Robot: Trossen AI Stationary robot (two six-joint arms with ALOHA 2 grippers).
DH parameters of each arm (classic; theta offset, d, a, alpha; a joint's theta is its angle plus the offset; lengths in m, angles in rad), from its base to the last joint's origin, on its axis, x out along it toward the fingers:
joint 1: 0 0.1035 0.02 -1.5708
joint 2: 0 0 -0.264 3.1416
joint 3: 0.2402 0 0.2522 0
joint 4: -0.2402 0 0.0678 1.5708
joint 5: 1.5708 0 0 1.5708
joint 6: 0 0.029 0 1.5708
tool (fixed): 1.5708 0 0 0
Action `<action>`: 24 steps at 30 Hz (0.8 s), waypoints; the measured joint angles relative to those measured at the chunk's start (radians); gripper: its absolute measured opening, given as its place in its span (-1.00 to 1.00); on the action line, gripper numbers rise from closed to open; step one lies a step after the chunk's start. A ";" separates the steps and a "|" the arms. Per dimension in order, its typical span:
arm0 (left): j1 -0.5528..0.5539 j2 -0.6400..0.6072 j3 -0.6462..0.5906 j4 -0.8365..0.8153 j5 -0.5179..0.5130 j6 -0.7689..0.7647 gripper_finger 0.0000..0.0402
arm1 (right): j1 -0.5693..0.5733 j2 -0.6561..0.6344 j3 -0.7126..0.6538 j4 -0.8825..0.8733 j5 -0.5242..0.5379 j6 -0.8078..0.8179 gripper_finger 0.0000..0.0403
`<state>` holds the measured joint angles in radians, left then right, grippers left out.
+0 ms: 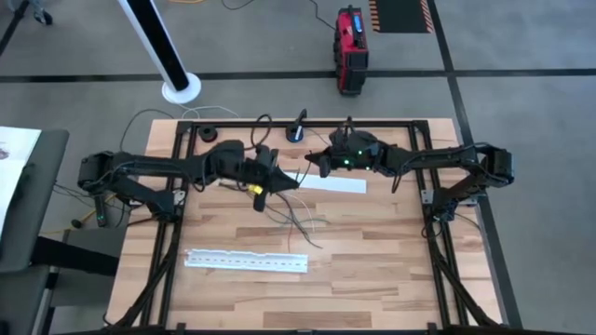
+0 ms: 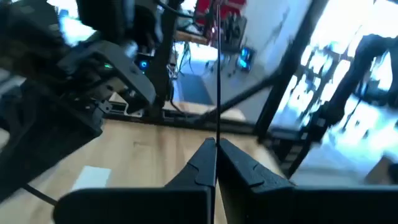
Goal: Ziptie cables
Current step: Insert the black zip tie into the locking head
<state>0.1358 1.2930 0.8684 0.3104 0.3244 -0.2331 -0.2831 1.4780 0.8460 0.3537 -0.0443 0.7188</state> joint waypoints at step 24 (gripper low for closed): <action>0.104 0.001 0.000 0.133 0.091 -0.688 -1.00 | -0.029 0.000 0.284 -0.070 0.003 -0.465 -1.00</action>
<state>0.2398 1.2938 0.8684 0.4436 0.4152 -0.9214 -0.3120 1.4776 1.1303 0.2836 -0.0416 0.2541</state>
